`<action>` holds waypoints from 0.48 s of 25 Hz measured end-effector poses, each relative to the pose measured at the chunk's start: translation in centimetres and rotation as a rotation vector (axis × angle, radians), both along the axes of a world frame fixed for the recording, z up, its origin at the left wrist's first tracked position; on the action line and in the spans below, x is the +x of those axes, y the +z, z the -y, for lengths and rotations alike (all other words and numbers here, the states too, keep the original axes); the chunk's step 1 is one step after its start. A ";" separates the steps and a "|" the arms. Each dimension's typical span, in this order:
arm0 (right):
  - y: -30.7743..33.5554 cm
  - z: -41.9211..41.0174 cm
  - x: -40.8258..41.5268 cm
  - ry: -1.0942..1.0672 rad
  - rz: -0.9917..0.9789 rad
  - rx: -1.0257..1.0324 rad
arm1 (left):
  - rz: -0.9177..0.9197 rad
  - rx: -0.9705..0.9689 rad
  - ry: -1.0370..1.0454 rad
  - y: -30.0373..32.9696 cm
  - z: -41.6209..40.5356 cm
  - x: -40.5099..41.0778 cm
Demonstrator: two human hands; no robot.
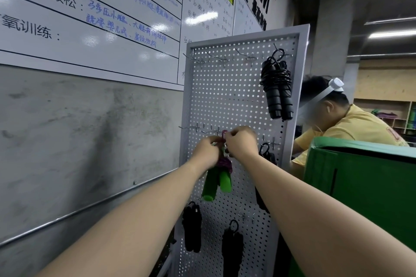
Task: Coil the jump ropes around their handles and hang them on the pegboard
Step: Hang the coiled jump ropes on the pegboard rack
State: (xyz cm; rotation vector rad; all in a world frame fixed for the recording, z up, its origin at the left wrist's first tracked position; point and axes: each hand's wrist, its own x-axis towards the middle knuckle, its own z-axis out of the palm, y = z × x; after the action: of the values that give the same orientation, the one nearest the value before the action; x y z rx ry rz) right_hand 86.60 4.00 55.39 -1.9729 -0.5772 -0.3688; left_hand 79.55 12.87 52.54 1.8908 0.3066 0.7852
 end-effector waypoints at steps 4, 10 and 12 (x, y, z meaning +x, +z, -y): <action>0.1 0.0 0.1 -0.008 0.047 -0.020 | 0.024 -0.097 -0.032 -0.3 0.0 0.5; 0.2 -0.2 0.3 0.035 0.054 -0.032 | 0.019 -0.196 -0.051 -0.2 0.1 1.2; 0.0 0.0 0.3 0.031 0.060 -0.050 | 0.000 -0.191 -0.059 -0.2 0.1 1.3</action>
State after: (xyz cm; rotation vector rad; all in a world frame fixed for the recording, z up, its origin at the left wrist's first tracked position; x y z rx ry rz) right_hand 86.86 3.98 55.41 -2.0037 -0.6596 -0.3988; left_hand 80.85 12.76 52.39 1.7130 0.3136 0.6912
